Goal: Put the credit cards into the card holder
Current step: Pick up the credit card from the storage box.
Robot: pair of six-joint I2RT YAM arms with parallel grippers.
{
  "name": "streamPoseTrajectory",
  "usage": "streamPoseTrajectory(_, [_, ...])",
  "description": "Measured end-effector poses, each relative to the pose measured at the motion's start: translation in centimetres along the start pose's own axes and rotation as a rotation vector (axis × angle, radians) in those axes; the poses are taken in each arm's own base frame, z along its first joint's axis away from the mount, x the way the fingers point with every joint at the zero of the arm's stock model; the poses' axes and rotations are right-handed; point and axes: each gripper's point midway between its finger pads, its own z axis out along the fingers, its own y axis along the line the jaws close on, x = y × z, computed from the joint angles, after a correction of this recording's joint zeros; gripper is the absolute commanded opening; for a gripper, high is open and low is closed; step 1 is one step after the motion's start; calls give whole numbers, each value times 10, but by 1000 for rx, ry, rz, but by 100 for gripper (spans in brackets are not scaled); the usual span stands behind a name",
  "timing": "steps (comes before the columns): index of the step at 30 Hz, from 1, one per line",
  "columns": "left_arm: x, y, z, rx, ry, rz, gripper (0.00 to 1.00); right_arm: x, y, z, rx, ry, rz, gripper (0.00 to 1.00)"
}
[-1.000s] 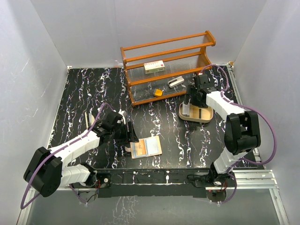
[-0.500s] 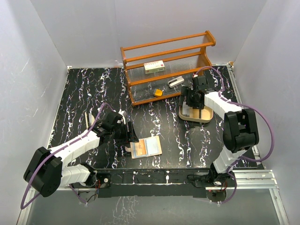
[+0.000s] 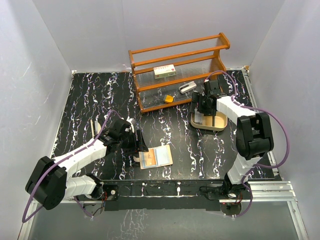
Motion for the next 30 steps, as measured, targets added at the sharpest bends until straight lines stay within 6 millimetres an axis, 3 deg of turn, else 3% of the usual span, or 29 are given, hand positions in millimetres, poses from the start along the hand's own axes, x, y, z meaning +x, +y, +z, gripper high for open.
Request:
streamPoseTrajectory(5, [1,0,0,1,3,0,61,6,-3,10,10,30,1,81])
streamPoseTrajectory(12, [4,3,1,-8,13,-4,61,6,-3,10,8,33,2,63])
streamPoseTrajectory(30, [7,3,1,3,23,-4,60,-2,1,-6,1,-1,-1,51])
